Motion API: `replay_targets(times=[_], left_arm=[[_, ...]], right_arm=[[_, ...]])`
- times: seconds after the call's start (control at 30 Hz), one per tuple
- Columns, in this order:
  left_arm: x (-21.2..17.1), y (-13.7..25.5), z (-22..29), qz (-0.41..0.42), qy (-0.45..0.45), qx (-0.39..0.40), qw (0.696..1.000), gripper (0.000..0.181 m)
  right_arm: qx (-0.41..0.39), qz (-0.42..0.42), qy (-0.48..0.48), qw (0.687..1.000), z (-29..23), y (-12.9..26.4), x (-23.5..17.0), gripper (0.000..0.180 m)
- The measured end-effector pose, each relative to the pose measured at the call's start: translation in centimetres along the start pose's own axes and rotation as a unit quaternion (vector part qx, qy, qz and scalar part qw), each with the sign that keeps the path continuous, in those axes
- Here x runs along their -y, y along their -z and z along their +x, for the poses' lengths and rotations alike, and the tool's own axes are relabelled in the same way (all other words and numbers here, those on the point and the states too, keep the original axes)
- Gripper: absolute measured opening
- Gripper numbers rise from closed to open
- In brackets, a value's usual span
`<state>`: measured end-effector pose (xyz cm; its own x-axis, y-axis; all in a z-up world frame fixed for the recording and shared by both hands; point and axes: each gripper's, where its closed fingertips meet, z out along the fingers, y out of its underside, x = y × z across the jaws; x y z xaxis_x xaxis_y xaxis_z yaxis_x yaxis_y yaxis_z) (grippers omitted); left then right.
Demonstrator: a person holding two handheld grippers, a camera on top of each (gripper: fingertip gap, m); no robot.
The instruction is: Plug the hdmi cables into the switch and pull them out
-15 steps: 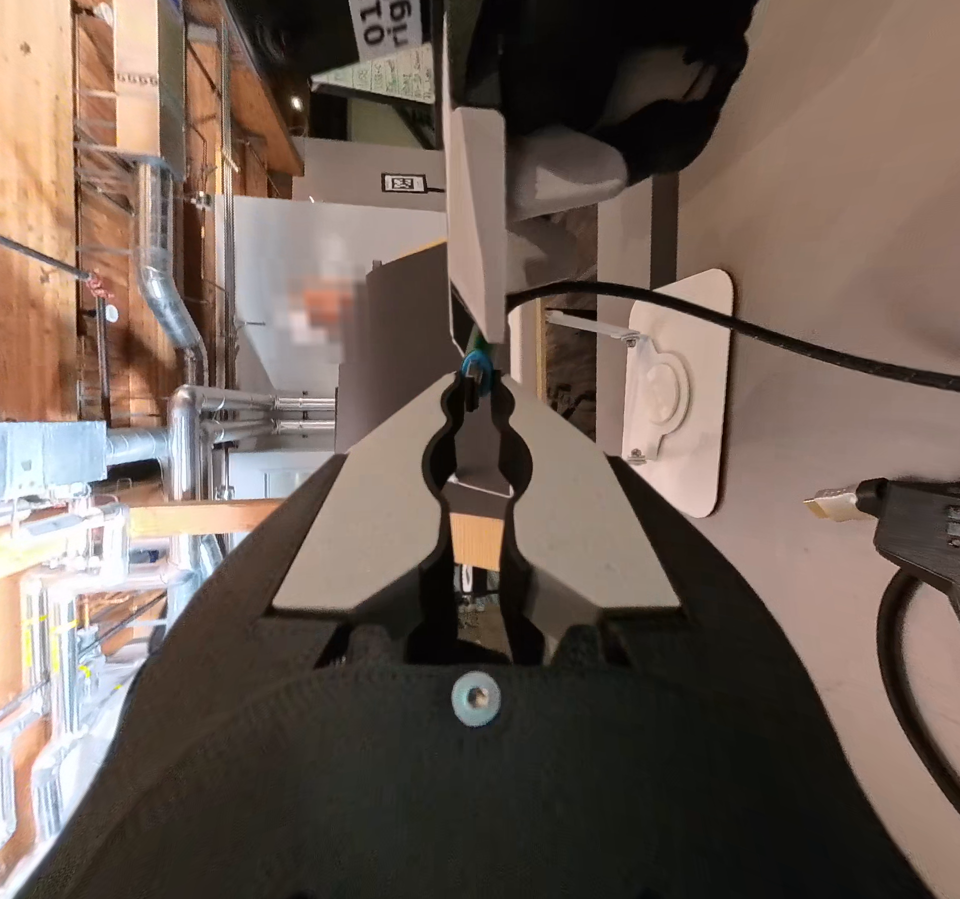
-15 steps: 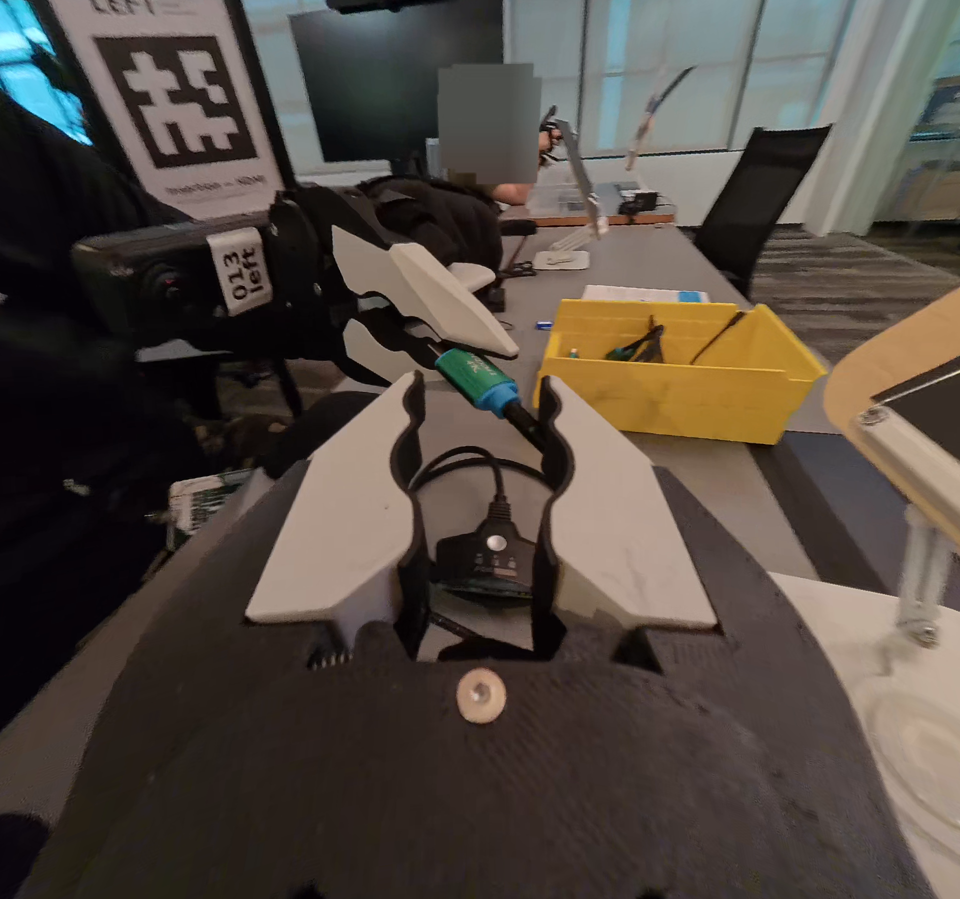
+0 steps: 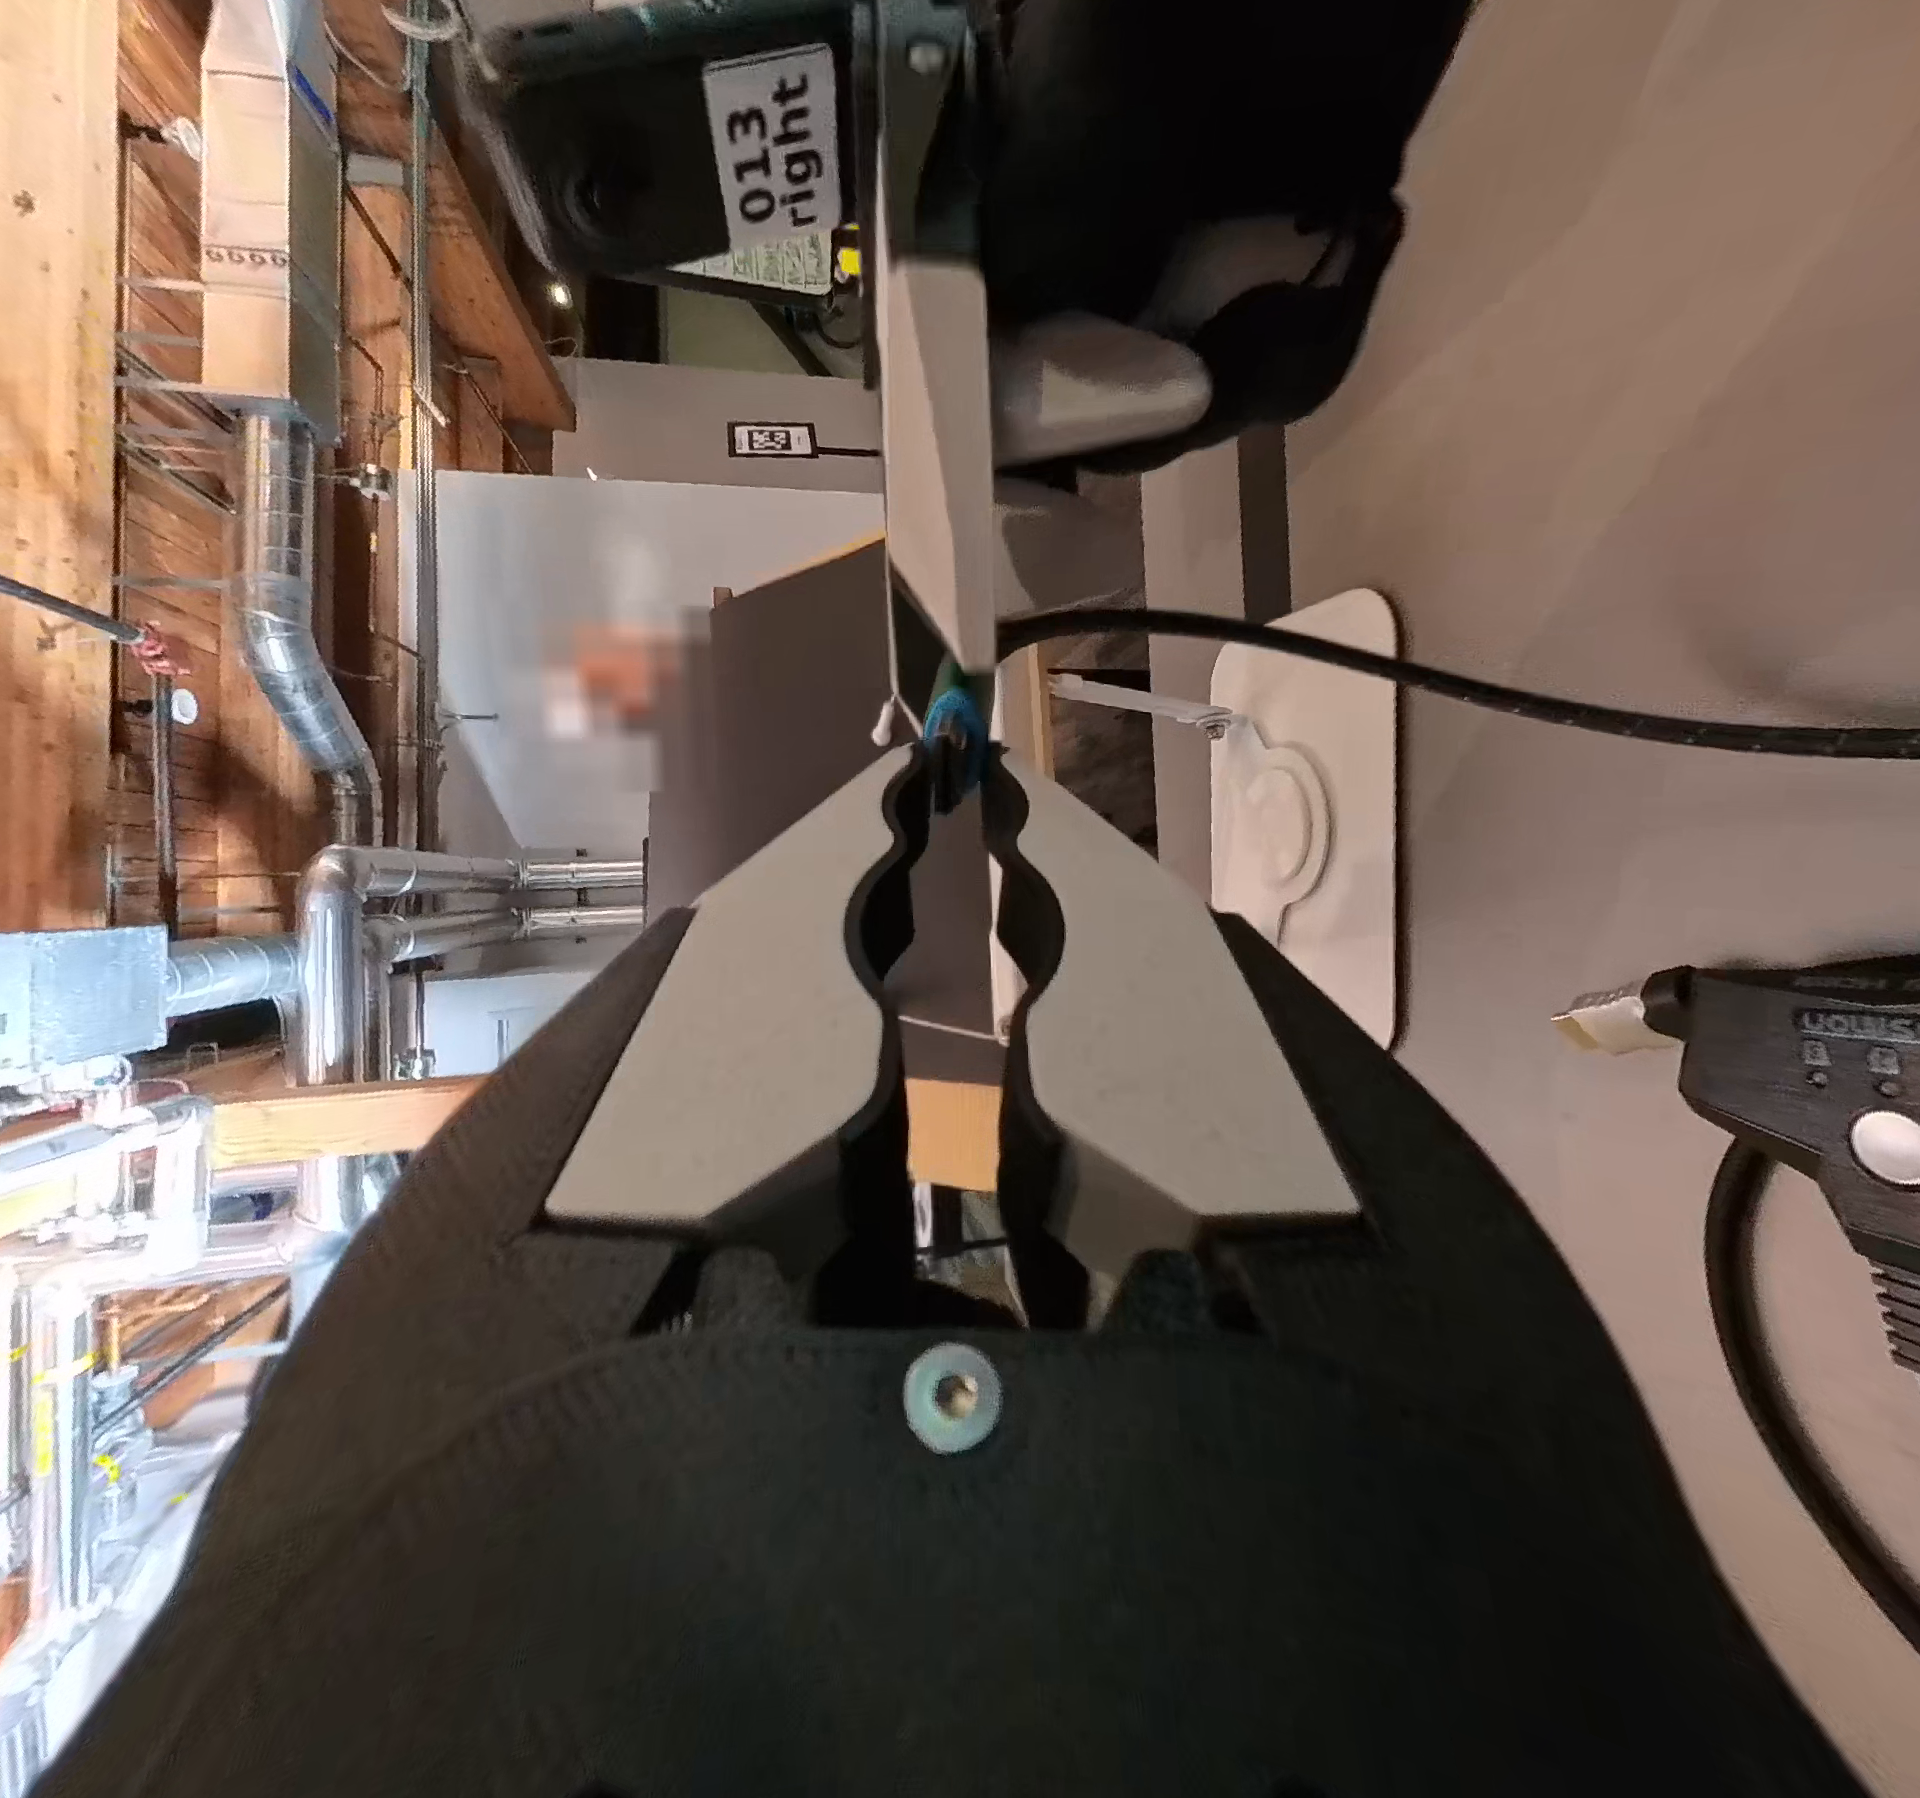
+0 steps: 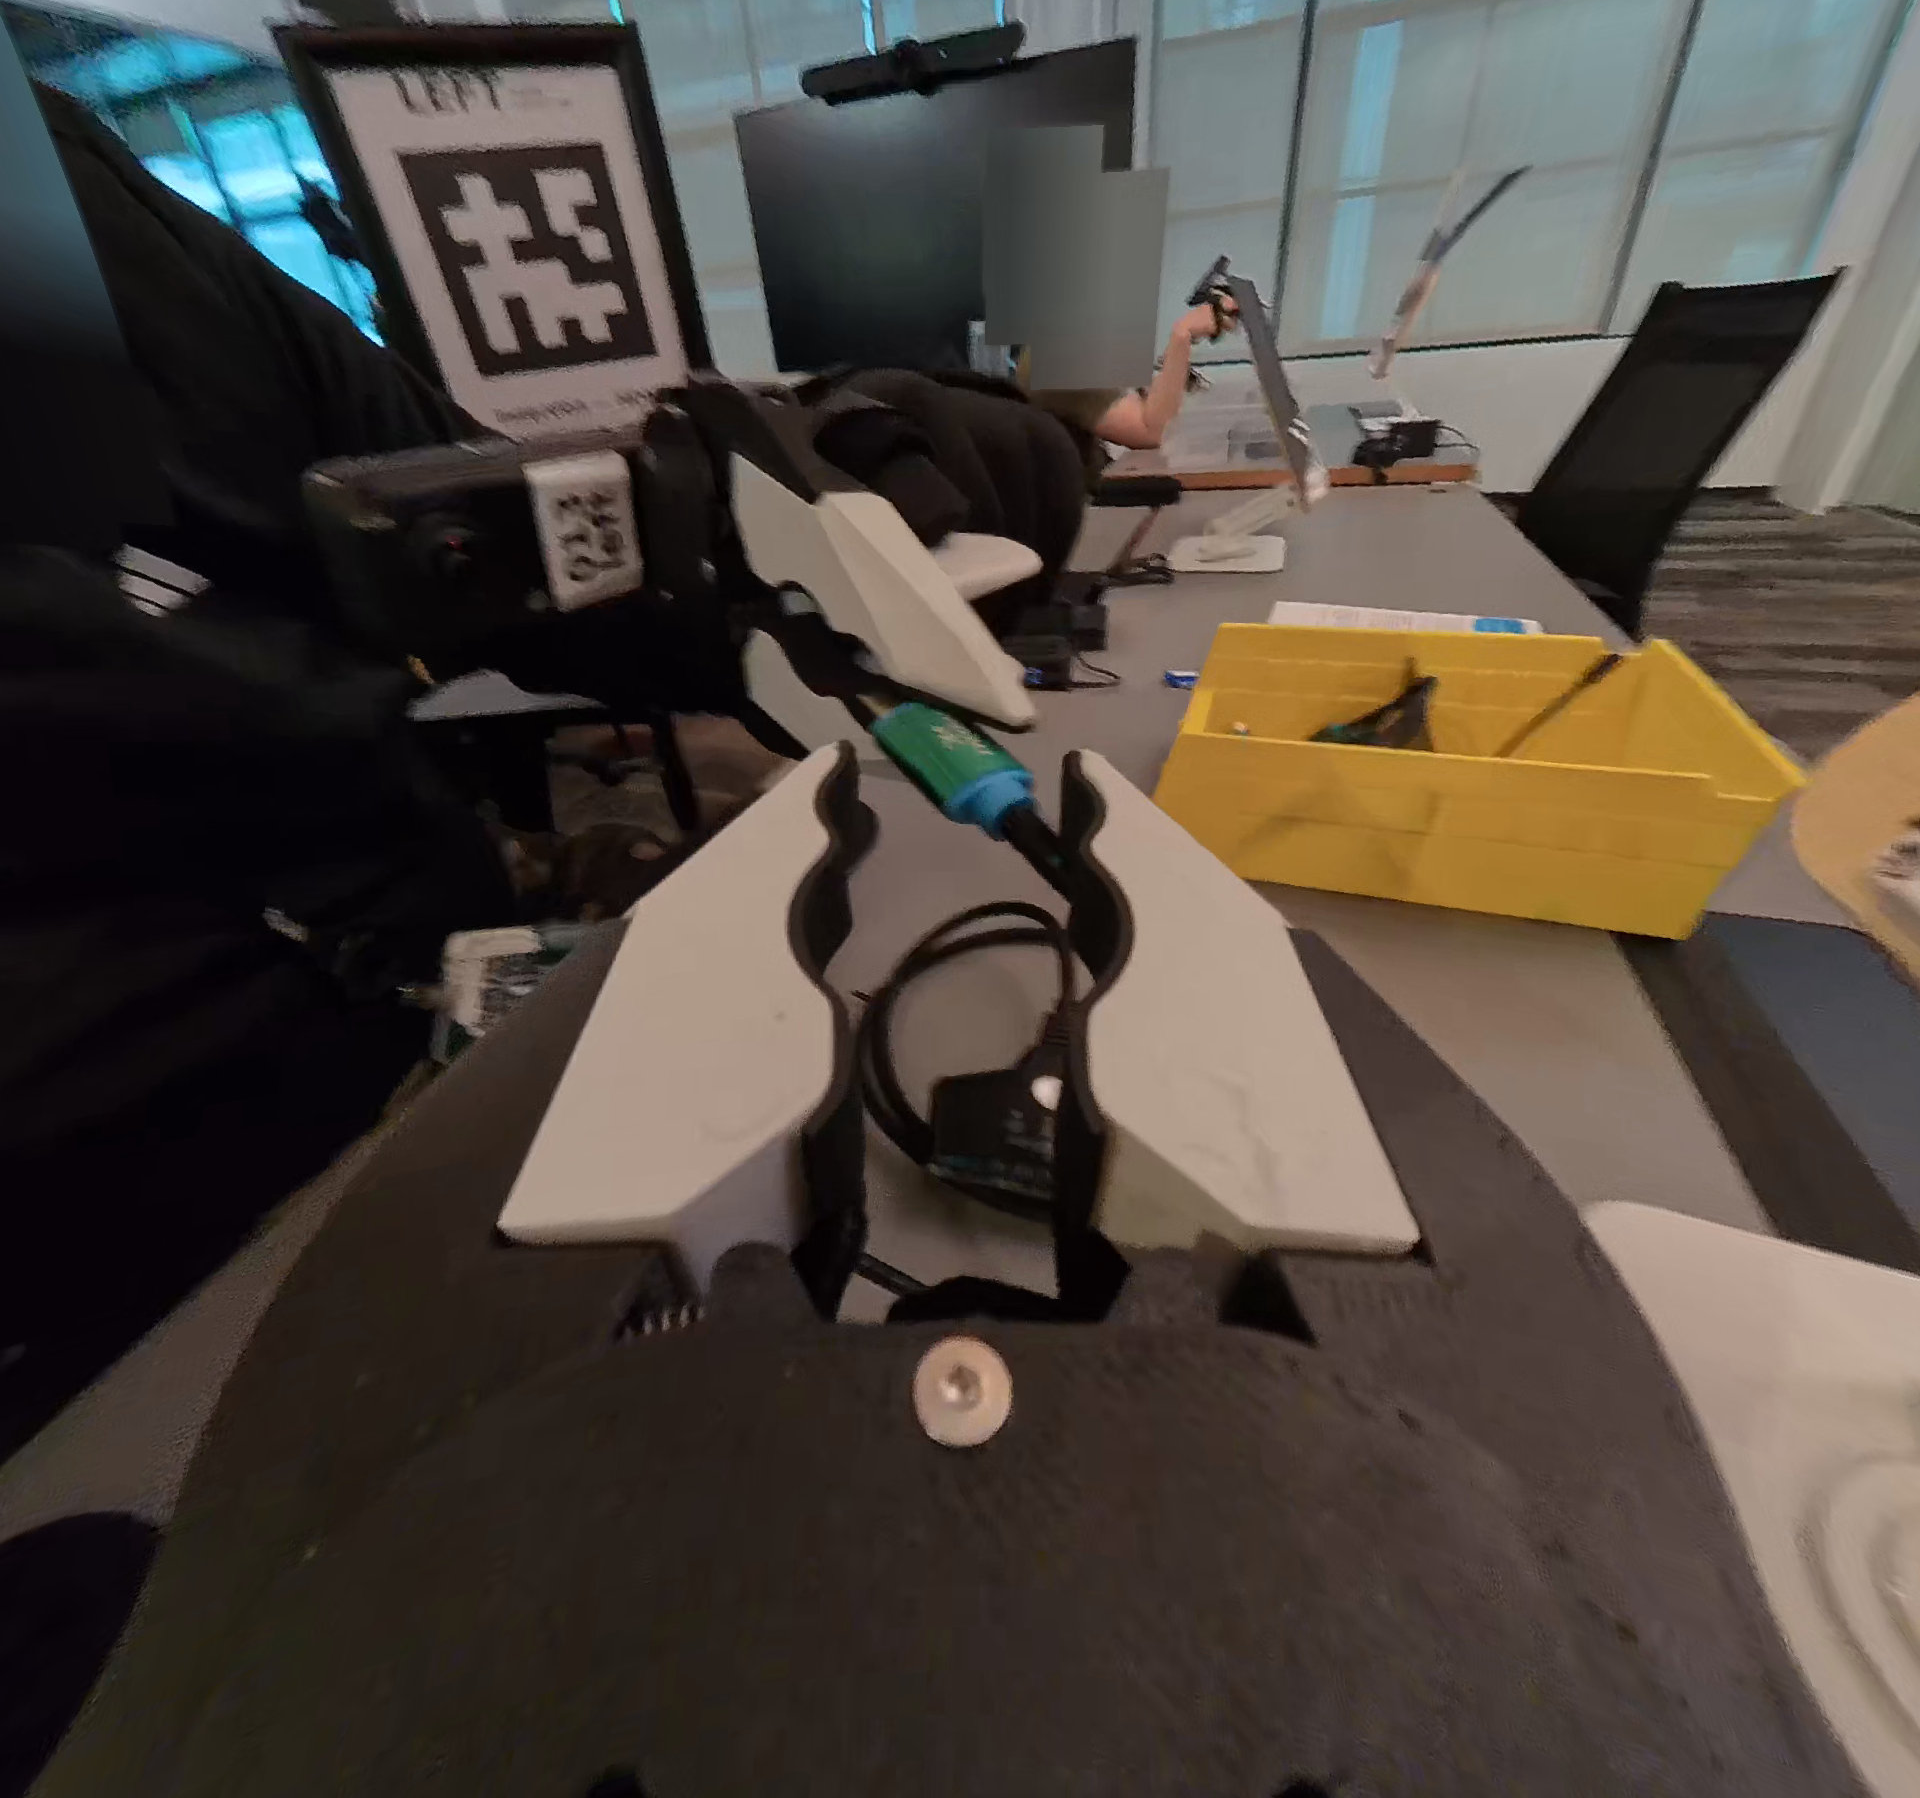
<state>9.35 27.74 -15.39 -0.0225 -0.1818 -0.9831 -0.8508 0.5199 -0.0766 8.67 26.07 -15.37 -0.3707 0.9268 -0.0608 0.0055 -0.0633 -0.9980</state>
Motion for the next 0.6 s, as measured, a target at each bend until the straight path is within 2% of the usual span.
replay_targets(times=[0.1,0.2,0.27,0.37,0.43,0.6], left_arm=[[0.9,0.4,0.0,0.013,-0.016,-0.004,1.0,0.007],[1.9,0.8,0.2,0.028,-0.031,-0.018,0.999,0.007],[2.6,1.0,0.7,0.04,-0.042,-0.031,0.998,0.007],[3.3,1.2,1.4,0.049,-0.058,-0.041,0.996,0.007],[3.4,1.4,1.7,0.053,-0.059,-0.045,0.996,0.007],[3.3,1.3,1.9,0.058,-0.041,-0.05,0.996,0.007]], right_arm=[[-0.045,-0.05,0.049,0.996,0.2,0.2,-0.3,0.057],[-0.022,-0.076,0.058,0.995,-1.2,0.3,-0.6,0.063],[0.017,-0.072,0.041,0.996,-2.3,0.4,-1.0,0.059],[0.077,-0.065,0.017,0.995,-4.0,0.3,-1.2,0.041],[0.083,-0.065,0.028,0.994,-4.2,0.2,-1.5,0.029],[0.085,-0.056,0.045,0.994,-4.0,0.3,-1.8,0.026]])
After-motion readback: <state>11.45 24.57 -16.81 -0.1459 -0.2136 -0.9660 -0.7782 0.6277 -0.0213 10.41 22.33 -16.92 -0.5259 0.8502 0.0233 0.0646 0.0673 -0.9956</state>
